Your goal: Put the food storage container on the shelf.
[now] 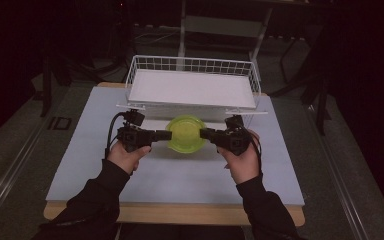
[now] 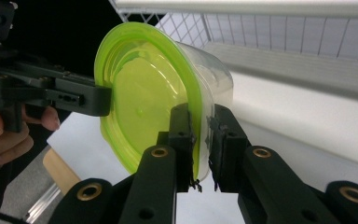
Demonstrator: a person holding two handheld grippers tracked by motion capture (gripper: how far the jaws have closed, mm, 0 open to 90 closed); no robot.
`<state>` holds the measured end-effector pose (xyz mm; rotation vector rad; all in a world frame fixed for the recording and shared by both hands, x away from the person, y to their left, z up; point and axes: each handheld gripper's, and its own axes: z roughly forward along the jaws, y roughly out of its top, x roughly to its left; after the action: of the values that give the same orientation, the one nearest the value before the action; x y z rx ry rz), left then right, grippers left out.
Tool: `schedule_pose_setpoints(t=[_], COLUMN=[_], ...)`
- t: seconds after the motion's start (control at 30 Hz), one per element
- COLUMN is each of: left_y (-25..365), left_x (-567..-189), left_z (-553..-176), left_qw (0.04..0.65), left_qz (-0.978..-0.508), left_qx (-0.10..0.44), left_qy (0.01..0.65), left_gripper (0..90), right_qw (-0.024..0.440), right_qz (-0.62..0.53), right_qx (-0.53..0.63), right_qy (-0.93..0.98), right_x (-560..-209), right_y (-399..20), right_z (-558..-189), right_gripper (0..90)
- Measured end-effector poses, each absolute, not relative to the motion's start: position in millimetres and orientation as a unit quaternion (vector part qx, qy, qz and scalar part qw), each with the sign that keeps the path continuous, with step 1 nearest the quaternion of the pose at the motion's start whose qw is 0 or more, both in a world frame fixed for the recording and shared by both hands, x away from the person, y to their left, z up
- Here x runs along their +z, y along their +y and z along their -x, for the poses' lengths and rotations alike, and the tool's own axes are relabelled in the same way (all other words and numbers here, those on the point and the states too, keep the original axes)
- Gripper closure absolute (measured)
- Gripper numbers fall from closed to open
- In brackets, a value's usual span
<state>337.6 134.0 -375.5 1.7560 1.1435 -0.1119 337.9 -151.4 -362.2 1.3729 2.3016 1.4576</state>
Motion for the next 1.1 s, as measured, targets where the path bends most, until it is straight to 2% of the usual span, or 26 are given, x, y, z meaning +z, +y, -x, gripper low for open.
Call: schedule_pose_setpoints(t=[0.53,0.83,1.1], left_y=[134,137,128], left_x=[-338,-313,-305], left_z=[-367,-394,-422], left_qw=[0.503,0.508,0.488], left_qz=[-0.717,-0.711,-0.710], left_qx=[-0.041,-0.043,-0.045], left_qy=[0.480,0.484,0.506], left_gripper=[82.4,82.4,82.2], right_qw=[0.060,0.045,0.036], right_qz=[-0.464,-0.485,-0.515], right_qx=[0.478,0.479,0.468], right_qy=[0.743,0.730,0.718], right_x=[-325,-303,-295], right_y=[-147,-145,-147], right_z=[-365,-392,-418], right_gripper=[80.1,80.1,79.9])
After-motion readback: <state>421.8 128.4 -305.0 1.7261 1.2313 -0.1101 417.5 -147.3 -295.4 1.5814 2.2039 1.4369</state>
